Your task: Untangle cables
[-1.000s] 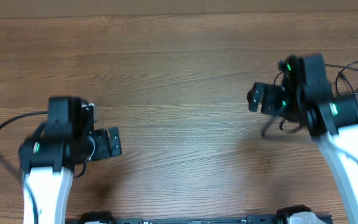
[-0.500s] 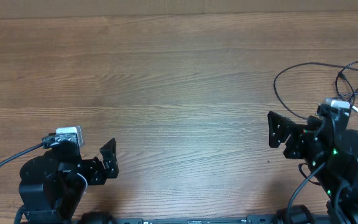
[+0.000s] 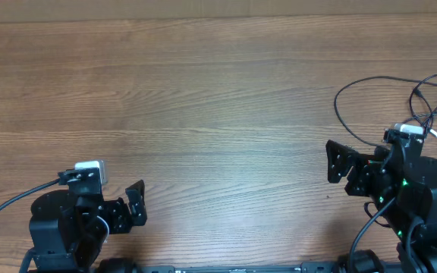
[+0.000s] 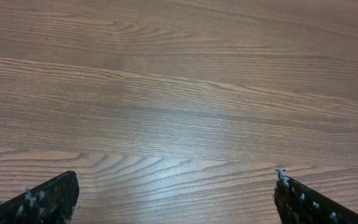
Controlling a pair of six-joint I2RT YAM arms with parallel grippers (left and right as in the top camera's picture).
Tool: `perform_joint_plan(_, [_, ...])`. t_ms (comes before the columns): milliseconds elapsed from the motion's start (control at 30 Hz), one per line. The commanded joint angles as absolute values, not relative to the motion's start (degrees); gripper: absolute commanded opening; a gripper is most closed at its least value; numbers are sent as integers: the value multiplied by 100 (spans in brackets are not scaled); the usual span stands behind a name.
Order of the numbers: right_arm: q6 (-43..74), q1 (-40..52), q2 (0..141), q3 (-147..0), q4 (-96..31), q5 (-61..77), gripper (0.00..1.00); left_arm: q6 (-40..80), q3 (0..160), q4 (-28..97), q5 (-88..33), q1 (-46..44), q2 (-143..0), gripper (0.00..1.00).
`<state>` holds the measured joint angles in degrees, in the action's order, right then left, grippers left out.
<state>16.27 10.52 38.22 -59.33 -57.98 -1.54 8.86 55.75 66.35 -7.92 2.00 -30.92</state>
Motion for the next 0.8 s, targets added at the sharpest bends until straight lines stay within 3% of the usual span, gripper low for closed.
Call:
perform_joint_plan(0, [1632, 1050, 3815, -5887, -5778, -209, 100, 941, 5533, 6643, -843, 222, -3063, 100])
perform_joint_plan(767, [1474, 814, 3575, -5850, -5778, -357, 100, 943, 5533, 6641, -843, 222, -3070, 100])
